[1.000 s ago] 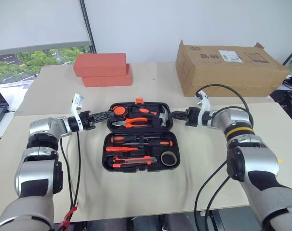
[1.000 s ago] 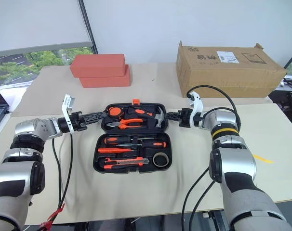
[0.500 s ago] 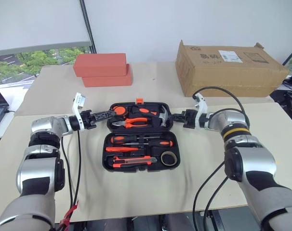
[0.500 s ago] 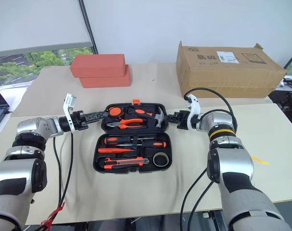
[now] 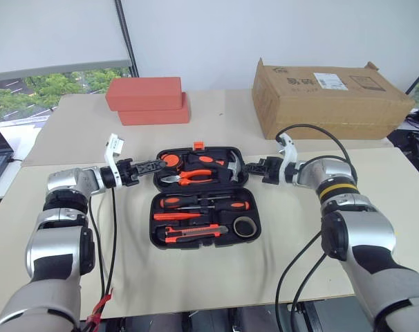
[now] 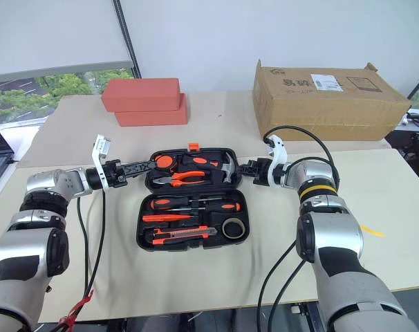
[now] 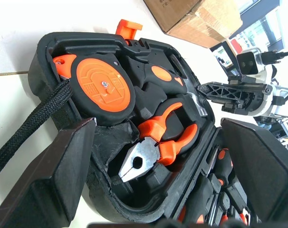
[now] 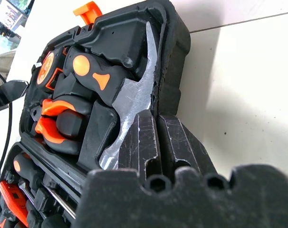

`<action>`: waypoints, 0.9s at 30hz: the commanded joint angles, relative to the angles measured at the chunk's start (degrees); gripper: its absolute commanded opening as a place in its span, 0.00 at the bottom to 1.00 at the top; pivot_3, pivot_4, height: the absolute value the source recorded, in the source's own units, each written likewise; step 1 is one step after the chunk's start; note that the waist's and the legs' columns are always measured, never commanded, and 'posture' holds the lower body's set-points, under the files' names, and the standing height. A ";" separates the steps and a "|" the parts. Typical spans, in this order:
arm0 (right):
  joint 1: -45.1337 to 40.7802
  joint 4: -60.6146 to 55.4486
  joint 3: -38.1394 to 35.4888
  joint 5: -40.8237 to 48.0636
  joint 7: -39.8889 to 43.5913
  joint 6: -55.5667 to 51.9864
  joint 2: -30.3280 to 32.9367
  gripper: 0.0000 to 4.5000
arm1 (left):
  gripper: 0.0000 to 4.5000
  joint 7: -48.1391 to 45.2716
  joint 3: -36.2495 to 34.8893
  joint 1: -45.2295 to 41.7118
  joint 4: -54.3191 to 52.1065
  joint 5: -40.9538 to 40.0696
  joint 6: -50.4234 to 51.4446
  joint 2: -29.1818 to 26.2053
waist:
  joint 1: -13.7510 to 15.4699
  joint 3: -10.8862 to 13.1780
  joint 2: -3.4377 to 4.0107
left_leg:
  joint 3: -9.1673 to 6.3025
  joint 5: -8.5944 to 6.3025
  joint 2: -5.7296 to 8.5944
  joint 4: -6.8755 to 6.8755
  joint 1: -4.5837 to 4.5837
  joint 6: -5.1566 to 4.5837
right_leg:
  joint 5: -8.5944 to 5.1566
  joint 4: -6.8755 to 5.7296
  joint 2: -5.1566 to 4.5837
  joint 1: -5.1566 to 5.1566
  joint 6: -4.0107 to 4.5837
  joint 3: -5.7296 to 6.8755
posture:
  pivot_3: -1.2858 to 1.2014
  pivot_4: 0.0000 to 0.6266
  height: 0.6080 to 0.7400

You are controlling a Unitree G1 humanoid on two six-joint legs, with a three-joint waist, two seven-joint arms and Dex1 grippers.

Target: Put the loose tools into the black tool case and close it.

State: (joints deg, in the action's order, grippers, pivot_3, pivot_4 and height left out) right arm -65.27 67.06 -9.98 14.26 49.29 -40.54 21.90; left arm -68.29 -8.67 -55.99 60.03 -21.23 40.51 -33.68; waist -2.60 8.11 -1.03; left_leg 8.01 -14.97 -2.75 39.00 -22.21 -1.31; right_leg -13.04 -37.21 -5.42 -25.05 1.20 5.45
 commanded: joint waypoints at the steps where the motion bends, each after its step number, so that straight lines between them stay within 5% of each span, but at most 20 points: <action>1: -1.74 -0.73 -1.04 0.40 -0.30 1.47 0.34 0.00 | 0.61 1.05 -1.10 -1.19 1.49 0.67 -1.65 0.07 | 0.00 0.00 0.00 | 0.00 0.00 0.00 0.00 0.00 0.00 | 0.00 0.00 0.00 0.00 0.00 0.00 | 0.52 0.24 0.78; 7: -1.69 -0.90 -1.19 0.52 -0.41 1.62 0.22 0.00 | 0.10 0.50 -0.67 -1.33 2.71 2.23 -2.07 0.04 | 0.00 0.00 0.00 | 0.00 0.00 0.00 0.00 -0.01 0.00 | 0.00 -0.01 0.00 0.00 0.00 0.01 | 0.52 0.24 0.78; 9: -1.68 -0.94 -1.25 0.58 -0.45 1.71 0.17 0.00 | 0.01 1.05 -1.18 -1.47 3.11 2.40 -2.60 0.11 | 0.00 0.00 0.00 | 0.00 0.00 0.00 0.00 -0.01 0.00 | 0.00 -0.01 0.00 0.00 0.00 0.01 | 0.52 0.24 0.78; 20: -1.50 -1.04 -1.24 0.54 -0.67 2.41 0.06 0.00 | 0.01 -0.34 -2.18 -1.24 3.77 3.39 -4.90 -2.46 | -0.02 0.00 0.00 | 0.00 0.00 0.00 0.00 -0.01 0.00 | 0.00 -0.01 0.00 0.00 0.00 0.01 | 0.52 0.24 0.78; 25: -1.54 -1.04 -1.17 0.51 -0.60 2.62 -0.08 0.00 | 0.30 3.15 -1.77 -1.59 5.10 4.81 -5.92 -1.12 | 0.00 0.00 0.00 | 0.00 0.00 0.00 0.00 -0.01 0.00 | 0.00 -0.01 0.00 0.00 0.00 0.01 | 0.52 0.24 0.78; 27: -1.53 -1.08 -1.08 0.45 -0.55 2.70 -0.08 0.00 | 0.30 3.61 -1.83 -1.99 5.63 5.03 -5.95 -0.50 | 0.00 0.00 0.00 | 0.00 0.00 0.00 0.00 -0.01 0.00 | 0.00 -0.01 0.00 0.00 0.00 0.01 | 0.52 0.24 0.78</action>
State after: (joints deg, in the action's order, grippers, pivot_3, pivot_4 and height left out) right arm -65.27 67.05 -10.20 14.34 48.56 -39.66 21.64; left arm -64.95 -10.17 -56.19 65.67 -16.45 35.16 -34.08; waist -2.60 8.11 -1.03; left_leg 8.01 -14.97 -2.75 39.00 -22.23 -1.31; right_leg -13.03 -37.22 -5.42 -25.05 1.20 5.46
